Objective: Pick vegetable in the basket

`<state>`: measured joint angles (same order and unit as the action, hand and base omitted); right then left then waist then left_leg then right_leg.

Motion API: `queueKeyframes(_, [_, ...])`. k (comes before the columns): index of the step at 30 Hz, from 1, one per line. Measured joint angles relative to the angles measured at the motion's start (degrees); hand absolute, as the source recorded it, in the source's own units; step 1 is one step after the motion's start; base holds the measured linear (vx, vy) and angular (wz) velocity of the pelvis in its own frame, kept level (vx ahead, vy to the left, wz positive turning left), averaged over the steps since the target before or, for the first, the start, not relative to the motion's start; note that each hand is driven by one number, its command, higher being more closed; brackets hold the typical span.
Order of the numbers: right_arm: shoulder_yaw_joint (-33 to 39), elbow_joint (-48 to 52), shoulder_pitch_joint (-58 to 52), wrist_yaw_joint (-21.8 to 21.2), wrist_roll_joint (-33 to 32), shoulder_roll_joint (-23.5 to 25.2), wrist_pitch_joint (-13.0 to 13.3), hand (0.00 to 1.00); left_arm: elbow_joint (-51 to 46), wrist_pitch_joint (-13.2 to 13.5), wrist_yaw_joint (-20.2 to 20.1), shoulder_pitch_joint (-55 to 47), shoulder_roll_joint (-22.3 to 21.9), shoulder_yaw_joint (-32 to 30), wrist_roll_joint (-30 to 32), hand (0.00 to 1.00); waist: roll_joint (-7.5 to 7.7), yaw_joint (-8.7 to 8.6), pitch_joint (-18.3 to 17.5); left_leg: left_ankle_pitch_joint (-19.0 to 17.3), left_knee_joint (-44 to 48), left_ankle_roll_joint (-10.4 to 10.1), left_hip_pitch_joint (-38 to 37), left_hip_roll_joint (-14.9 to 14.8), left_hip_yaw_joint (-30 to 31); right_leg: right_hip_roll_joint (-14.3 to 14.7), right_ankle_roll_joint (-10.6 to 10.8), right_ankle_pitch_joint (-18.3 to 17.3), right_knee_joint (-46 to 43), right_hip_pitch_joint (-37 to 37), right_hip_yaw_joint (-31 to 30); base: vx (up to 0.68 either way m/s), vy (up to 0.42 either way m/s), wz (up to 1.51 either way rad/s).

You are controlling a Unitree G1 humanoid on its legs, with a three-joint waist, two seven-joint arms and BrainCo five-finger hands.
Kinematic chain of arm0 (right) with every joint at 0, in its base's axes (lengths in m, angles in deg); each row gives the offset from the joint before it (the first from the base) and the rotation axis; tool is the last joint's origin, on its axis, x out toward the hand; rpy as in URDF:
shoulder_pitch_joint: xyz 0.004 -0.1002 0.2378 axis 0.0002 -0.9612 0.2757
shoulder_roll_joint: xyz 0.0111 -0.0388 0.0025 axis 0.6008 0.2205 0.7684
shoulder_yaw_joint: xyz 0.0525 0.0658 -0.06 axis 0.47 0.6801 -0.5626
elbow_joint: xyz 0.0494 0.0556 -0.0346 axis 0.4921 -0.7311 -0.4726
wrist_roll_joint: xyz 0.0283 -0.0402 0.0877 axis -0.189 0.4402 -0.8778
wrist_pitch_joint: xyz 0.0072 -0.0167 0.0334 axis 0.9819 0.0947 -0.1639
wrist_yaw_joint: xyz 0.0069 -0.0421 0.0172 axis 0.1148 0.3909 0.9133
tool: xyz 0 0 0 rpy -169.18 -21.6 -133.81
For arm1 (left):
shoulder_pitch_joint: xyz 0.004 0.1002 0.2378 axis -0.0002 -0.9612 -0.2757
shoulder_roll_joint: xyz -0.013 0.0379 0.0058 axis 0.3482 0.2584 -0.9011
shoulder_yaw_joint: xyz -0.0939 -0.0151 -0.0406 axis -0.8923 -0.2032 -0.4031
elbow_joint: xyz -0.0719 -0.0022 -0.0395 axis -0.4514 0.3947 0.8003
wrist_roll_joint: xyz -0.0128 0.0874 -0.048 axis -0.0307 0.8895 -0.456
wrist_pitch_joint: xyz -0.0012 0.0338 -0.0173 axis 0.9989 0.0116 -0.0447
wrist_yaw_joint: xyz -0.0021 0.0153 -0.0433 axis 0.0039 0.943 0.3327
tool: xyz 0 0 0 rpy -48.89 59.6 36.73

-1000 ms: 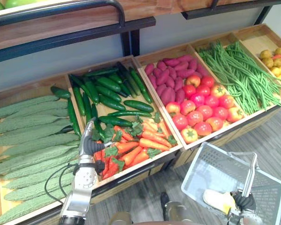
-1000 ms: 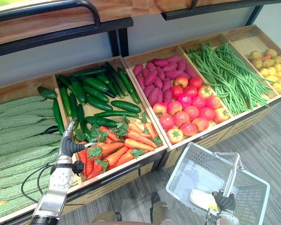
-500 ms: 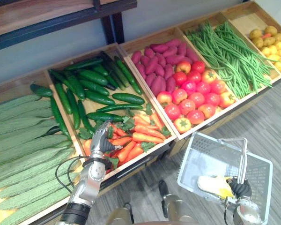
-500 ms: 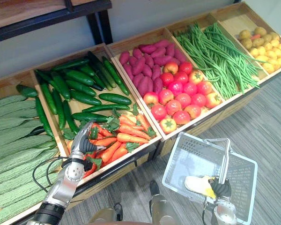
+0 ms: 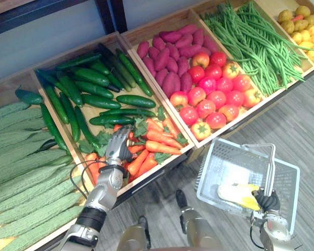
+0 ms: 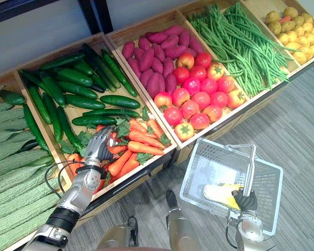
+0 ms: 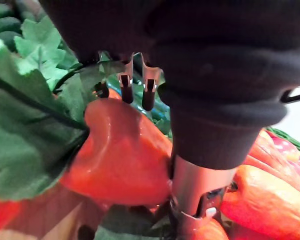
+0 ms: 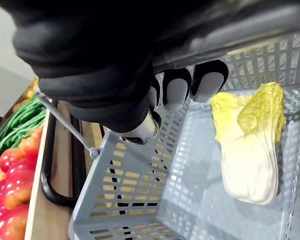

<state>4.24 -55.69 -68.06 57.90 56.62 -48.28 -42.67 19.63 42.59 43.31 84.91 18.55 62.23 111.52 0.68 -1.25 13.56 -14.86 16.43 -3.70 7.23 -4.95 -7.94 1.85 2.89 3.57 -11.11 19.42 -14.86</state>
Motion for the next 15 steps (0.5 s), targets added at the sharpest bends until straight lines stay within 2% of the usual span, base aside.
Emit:
queueKeyframes(8, [0.0, 0.0, 0.9, 0.0, -0.1, 0.0, 0.8, 1.00, 2.6, 0.1, -0.9, 2.2, 0.1, 1.2, -0.2, 1.00, -0.01, -0.98, 0.3, 0.0, -0.1, 0.0, 0.0, -0.1, -0.3, 0.1, 0.1, 0.3, 0.6, -0.2, -0.6, 0.00, 0.004, -0.02])
queueKeyframes(15, [0.0, 0.0, 1.1, 0.0, 0.0, 0.2, 1.1, 1.00, 2.2, -0.4, -1.4, 1.2, -0.7, 1.5, -0.8, 1.00, -0.25, -1.05, 1.8, -0.1, -0.5, 0.2, -1.3, -0.2, -0.7, 0.2, 0.2, 0.5, 1.4, -1.4, -0.9, 0.00, 0.004, -0.01])
